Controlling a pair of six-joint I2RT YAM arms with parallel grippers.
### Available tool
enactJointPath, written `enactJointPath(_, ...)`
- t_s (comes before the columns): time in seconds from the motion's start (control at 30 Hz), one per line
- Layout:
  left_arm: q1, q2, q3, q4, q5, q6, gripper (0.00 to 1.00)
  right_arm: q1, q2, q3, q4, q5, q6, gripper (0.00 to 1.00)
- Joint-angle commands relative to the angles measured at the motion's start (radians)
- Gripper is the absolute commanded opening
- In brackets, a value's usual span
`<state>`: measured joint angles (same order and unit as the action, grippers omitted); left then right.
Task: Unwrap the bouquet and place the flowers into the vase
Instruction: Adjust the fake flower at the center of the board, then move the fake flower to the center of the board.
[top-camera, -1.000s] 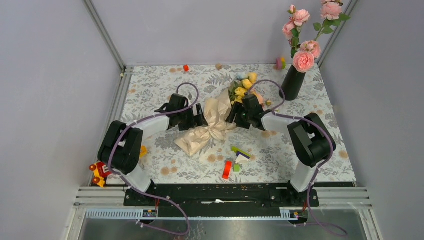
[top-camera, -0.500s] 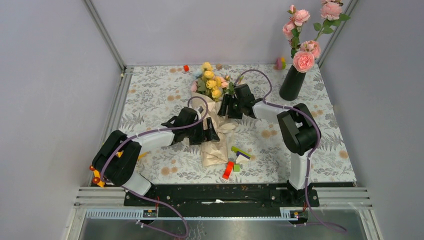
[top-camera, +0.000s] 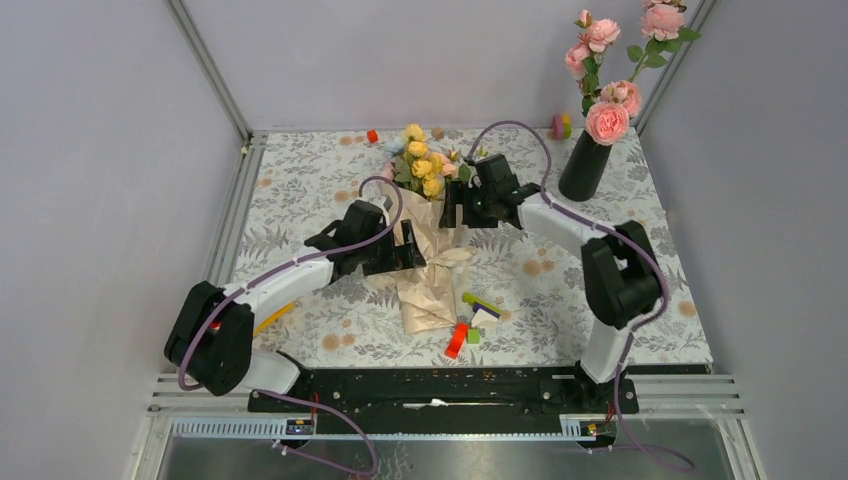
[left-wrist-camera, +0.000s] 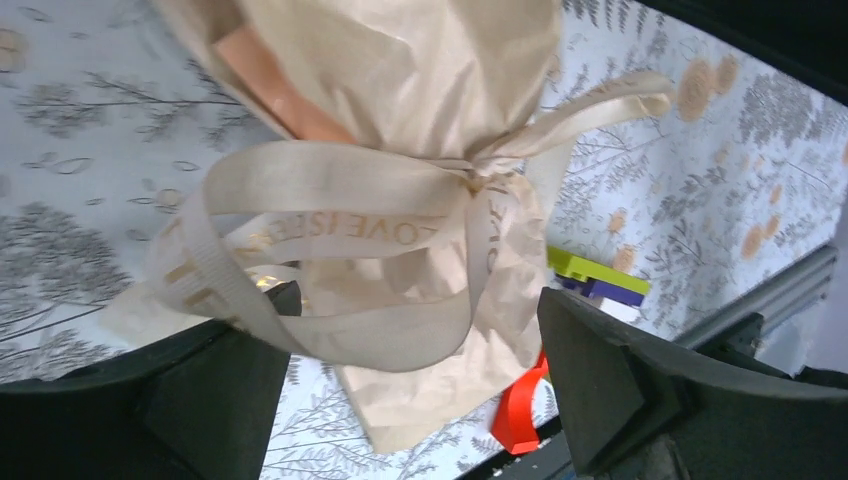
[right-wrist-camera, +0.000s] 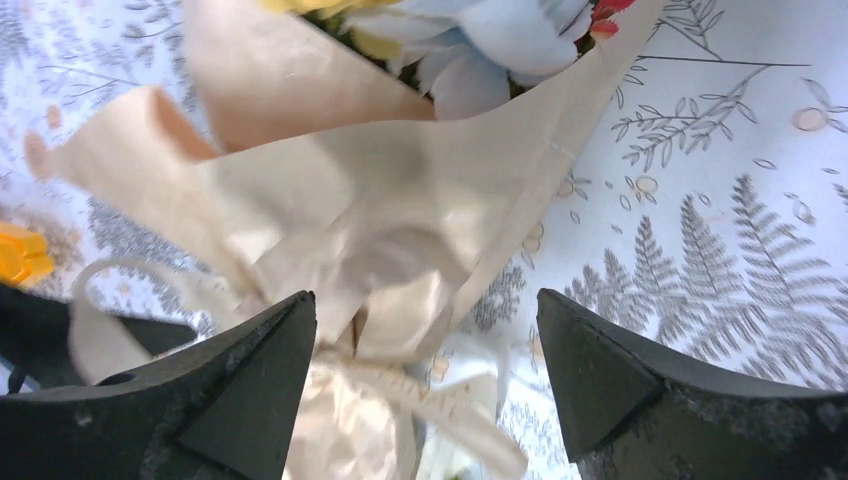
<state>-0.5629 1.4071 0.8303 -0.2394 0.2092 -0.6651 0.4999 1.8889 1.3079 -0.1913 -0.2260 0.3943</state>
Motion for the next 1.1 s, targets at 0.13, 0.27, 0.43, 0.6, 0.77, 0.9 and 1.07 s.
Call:
enactJointPath(0.13,0.04,-0.128,0.037,-0.149,-0.184,0.073,0.99,0.002,-0.336,-0.162,-0.107,-0.007,-0.026,0.88)
enactJointPath(0.27,0.041,-0.187,0.041,-0.142,-0.196,0.069,0.99,0.019,-0.428,-0.302,-0.062,-0.098,0.068,0.87)
enactJointPath(0.43,0.042,-0.167,0.031,-0.042,-0.047,0.007,0.99,0.112,-0.475,-0.445,0.046,-0.118,0.184,0.83)
enactJointPath(0.6,0.043,-0.071,0.023,0.046,0.008,-0.02,0.99,0.191,-0.408,-0.485,0.135,-0.119,0.263,0.76)
enactJointPath(0.77,0.043,0.013,0.014,0.088,0.03,-0.004,0.96,0.219,-0.345,-0.471,0.167,-0.097,0.273,0.73)
enactJointPath(0.9,0.043,0.052,0.0,0.103,0.051,0.002,0.88,0.218,-0.321,-0.459,0.162,-0.078,0.253,0.69)
enactJointPath(1.07,0.043,0.069,-0.019,0.113,0.046,0.003,0.8,0.219,-0.283,-0.431,0.15,-0.075,0.227,0.58)
